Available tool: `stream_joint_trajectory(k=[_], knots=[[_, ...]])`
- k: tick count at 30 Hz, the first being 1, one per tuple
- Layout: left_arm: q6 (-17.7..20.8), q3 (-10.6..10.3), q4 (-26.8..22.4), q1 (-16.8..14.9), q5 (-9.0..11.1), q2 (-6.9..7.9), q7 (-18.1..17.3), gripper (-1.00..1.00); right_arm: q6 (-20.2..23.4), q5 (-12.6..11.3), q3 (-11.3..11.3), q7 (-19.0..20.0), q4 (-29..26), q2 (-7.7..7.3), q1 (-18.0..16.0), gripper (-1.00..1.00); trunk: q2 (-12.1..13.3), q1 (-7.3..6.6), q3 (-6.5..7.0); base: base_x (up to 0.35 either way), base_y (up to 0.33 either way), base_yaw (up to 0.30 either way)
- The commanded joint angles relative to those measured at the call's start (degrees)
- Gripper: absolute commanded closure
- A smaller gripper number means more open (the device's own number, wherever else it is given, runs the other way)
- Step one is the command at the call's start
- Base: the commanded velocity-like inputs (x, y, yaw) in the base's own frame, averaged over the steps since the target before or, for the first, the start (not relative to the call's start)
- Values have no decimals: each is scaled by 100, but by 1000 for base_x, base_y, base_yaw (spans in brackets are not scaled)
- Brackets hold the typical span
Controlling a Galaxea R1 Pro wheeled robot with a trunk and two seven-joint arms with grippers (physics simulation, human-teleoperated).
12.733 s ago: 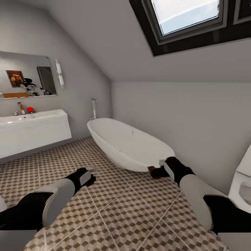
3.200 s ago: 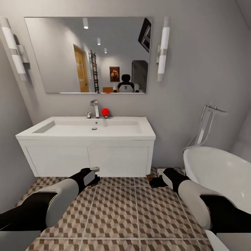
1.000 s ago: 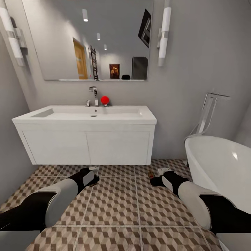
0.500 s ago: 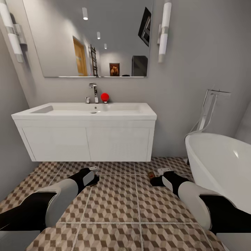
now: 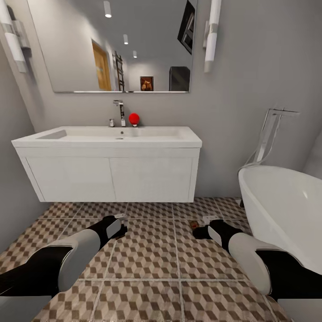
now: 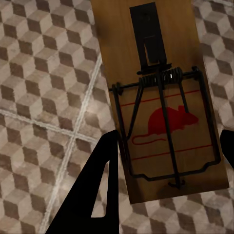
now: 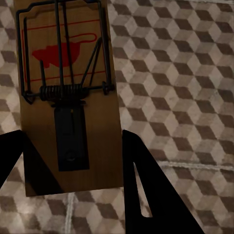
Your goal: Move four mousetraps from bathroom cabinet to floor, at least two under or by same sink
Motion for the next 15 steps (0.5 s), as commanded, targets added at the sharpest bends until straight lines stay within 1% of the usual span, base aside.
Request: stream_joint_trajectory(k=[1, 15], knots=[[17, 8, -5, -2, 8, -2, 45, 100, 25, 33, -16, -9, -4, 0, -4, 100, -5, 1, -28, 0, 0, 0], [10, 8, -7, 13, -8, -10, 43, 100, 23, 33, -16, -9, -4, 0, -4, 100, -23, 37, -339, 0, 0, 0]])
